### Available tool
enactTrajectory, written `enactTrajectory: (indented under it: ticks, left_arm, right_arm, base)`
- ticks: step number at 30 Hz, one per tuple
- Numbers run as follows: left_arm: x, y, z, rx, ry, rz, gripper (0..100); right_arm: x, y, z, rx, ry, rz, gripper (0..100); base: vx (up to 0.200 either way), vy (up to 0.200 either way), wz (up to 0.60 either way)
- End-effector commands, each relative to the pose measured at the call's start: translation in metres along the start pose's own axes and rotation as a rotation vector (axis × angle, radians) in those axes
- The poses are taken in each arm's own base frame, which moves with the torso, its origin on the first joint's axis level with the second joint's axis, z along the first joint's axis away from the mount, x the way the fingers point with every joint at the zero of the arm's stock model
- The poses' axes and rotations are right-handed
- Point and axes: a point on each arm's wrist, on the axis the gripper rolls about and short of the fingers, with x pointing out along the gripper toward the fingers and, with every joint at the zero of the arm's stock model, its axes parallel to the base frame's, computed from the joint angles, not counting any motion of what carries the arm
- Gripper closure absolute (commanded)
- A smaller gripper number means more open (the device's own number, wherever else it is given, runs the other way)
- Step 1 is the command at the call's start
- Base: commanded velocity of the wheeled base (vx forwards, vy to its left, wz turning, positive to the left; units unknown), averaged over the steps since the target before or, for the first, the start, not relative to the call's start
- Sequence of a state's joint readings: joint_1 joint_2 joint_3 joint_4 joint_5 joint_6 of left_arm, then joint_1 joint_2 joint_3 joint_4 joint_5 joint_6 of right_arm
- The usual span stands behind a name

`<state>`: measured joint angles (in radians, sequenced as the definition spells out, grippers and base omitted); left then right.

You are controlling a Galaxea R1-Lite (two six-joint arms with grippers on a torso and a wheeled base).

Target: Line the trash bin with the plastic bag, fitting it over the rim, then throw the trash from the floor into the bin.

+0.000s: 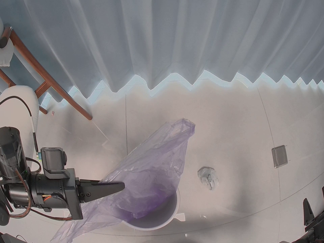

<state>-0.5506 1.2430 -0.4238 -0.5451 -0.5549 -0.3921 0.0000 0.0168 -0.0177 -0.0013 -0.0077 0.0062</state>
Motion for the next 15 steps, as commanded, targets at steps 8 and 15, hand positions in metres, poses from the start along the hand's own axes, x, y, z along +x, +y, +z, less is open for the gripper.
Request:
enactTrajectory:
  ticks: [8,15]
  left_arm:
    - [0.018,0.014,-0.005,-0.036,0.050,0.017,100]
    - [0.029,0.021,-0.010,-0.040,0.066,0.016,100]
  right_arm:
    - [0.000,0.000,-0.005,0.000,0.001,0.000,0]
    - [0.000,0.000,-0.005,0.000,-0.001,0.000,0]
  base:
    - [0.000,0.000,0.00]
    - [0.000,0.000,0.00]
